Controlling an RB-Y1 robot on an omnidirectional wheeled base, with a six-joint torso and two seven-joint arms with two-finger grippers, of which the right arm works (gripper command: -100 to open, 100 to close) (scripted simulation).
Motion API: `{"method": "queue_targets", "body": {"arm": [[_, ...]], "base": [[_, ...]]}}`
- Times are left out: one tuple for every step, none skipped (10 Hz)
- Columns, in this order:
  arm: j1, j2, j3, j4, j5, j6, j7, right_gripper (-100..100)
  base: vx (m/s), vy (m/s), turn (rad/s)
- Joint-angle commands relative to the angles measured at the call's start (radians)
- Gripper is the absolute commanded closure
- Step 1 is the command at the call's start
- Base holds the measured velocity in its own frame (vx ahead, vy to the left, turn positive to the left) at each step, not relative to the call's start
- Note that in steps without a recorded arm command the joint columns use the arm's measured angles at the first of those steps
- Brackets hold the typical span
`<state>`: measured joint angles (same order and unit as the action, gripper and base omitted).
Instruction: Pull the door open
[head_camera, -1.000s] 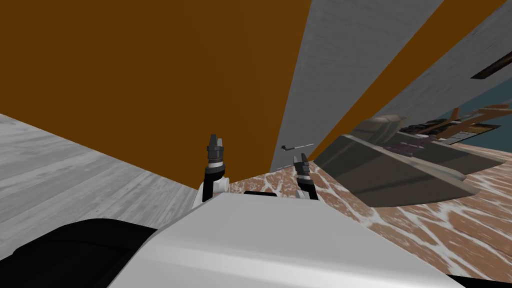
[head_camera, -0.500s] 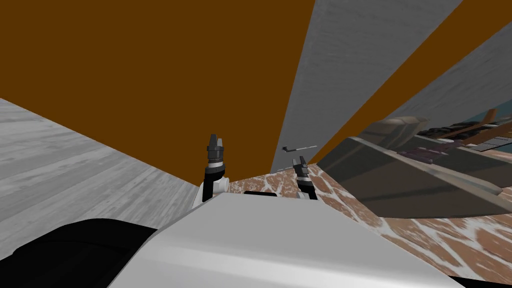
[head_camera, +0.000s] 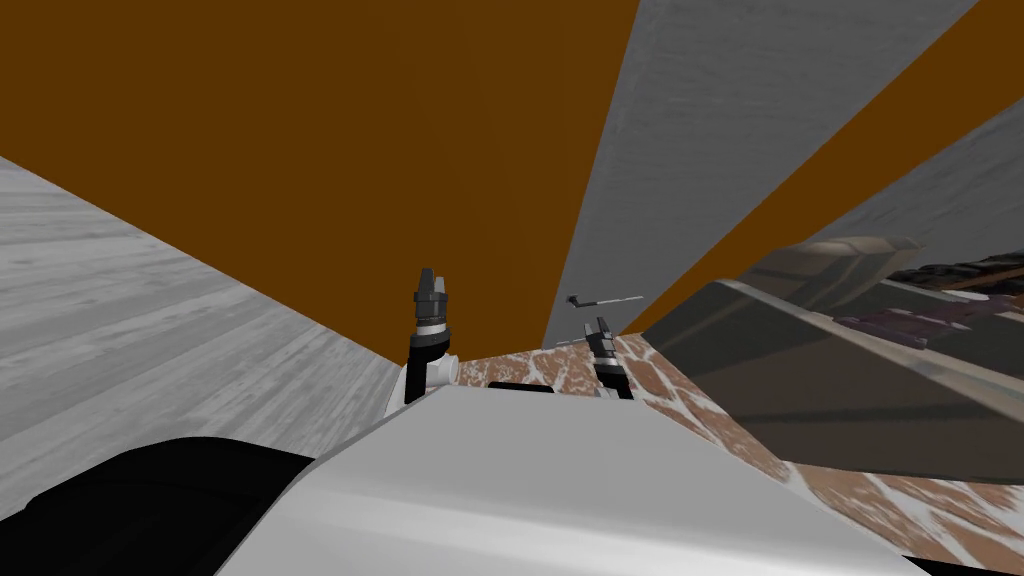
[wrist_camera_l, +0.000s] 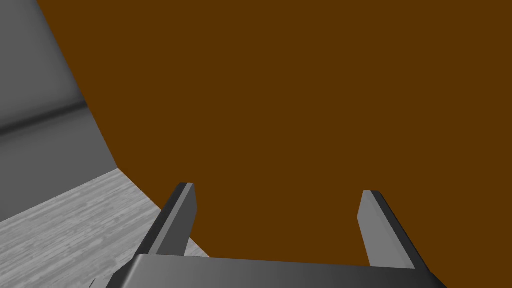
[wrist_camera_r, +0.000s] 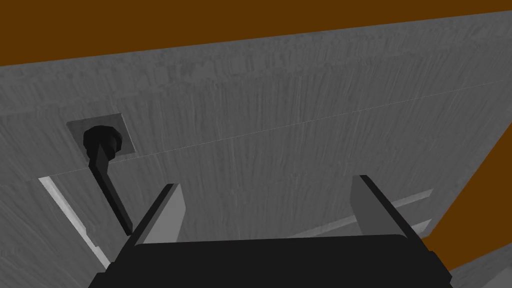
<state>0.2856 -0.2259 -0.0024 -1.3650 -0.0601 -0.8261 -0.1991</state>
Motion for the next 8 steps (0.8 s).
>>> {"method": "queue_targets", "body": {"arm": [[-0.009, -0.009, 0.001, 0.042, -0.003, -0.005, -0.008, -100], [-0.024, -0.024, 0.004, 0.081, -0.007, -0.020, -0.020, -100], [-0.024, -0.024, 0.004, 0.099, -0.007, -0.020, -0.020, -100], [-0.039, -0.039, 0.007, 0.139, -0.011, -0.034, -0.031, -100], [-0.039, -0.039, 0.007, 0.155, -0.011, -0.034, -0.031, -100], [-0.053, -0.053, 0.010, 0.196, -0.015, -0.048, -0.043, -100], [-0.053, -0.053, 0.010, 0.210, -0.015, -0.048, -0.043, -100], [-0.067, -0.067, 0.013, 0.238, -0.019, -0.062, -0.054, -100]], "base": [[0.020, -0.061, 0.087], [0.020, -0.058, 0.135], [0.013, -0.056, 0.066], [0.012, -0.057, 0.144], [0.015, -0.057, 0.067], [0.017, -0.063, 0.116], [0.017, -0.053, 0.072], [0.019, -0.053, 0.125]]}}
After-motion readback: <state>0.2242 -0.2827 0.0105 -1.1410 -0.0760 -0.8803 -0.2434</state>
